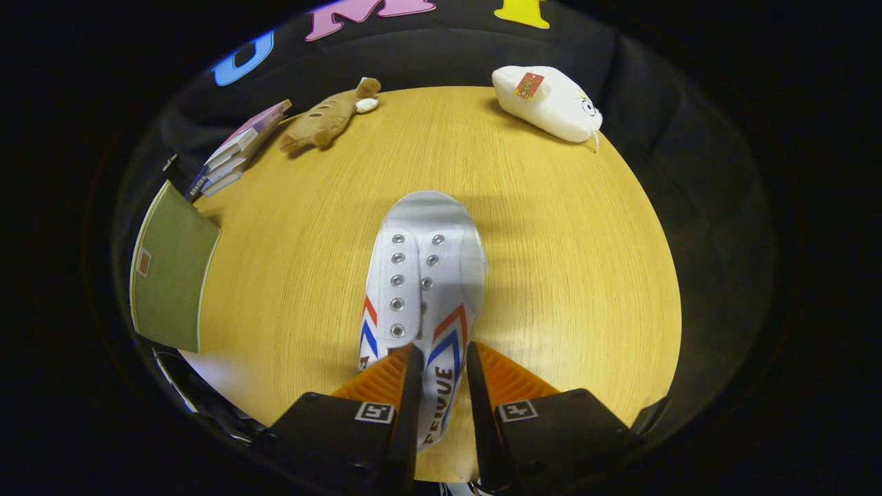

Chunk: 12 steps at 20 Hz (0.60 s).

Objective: Open the storage box then place both shoes into the box .Put the left shoe in first, then the right shoe, with the right side of both shoes facing outward in a uniform manner.

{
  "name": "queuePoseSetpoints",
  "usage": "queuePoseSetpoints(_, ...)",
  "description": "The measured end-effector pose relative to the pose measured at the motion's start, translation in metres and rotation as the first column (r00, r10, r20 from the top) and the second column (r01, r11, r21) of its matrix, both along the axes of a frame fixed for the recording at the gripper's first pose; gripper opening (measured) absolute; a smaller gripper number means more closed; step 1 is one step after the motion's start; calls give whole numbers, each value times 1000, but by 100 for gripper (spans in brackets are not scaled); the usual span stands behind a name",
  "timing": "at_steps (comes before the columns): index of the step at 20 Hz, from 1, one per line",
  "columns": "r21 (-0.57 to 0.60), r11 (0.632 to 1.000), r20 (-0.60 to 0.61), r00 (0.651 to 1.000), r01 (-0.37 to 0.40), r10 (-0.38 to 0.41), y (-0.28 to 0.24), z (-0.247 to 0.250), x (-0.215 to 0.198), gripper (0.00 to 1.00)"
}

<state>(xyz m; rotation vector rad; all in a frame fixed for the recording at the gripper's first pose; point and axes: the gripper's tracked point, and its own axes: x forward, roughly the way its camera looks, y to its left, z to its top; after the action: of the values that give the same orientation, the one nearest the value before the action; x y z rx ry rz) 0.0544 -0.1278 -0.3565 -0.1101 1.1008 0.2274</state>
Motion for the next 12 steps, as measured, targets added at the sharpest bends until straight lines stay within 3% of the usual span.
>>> queuePoseSetpoints(2, 18, 998, 9, 998, 67, -68, -3, 2, 1, 31)
queuePoseSetpoints(3, 24, 995, 13, 995, 97, -98, -3, 1, 3, 22)
queuePoseSetpoints(7, 87, 985, 55, 987, 147, -152, -5, 3, 4, 7)
queuePoseSetpoints(12, 150, 967, 3, 977, 208, -211, 4, 10, -1, 7)
